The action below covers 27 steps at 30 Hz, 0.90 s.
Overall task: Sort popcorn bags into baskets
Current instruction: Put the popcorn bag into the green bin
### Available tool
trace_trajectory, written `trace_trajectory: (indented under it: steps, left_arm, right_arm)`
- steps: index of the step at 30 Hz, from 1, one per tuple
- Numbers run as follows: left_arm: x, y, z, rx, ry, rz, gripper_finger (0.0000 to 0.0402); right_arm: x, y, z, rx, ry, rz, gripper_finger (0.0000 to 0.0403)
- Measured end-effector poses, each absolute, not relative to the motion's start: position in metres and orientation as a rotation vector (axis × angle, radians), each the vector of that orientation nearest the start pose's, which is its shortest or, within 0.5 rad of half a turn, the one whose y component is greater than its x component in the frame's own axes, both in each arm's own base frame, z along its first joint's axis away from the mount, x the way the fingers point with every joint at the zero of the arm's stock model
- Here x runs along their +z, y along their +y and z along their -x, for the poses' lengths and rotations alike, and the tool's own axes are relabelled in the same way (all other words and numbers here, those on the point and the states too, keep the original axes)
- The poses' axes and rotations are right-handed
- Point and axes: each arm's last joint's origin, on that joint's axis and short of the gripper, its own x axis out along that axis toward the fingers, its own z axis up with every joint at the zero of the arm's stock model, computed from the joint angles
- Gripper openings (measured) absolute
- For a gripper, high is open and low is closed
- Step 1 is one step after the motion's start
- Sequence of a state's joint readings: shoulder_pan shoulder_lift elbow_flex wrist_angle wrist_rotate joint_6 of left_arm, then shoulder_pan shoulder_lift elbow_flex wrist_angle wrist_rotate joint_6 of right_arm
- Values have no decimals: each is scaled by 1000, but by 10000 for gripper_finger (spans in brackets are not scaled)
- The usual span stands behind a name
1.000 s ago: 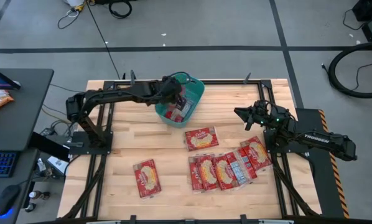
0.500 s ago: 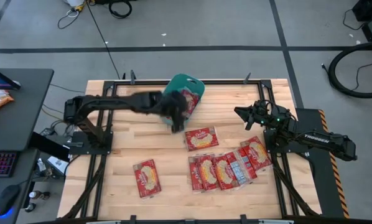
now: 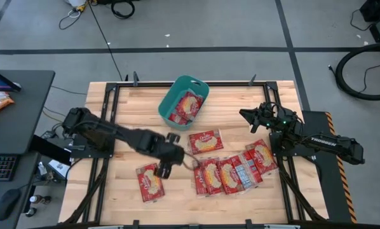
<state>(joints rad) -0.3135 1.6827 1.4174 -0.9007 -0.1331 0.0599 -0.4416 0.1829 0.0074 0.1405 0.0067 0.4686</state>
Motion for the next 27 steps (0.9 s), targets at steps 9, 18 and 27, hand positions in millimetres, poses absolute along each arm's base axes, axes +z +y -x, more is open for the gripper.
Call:
trace_trajectory:
  steps: [9,18,27]
  left_arm:
    - [223,-158,-283,-214,1349,-261,181]
    - [200,-201,-238,-363,1388,-462,181]
    - [170,-231,-214,-427,1419,-679,181]
  right_arm:
    - [165,-47,-98,-444,-74,-468,77]
    - [164,-47,-98,-446,-70,-469,77]
    - [164,-47,-98,-448,-69,-469,77]
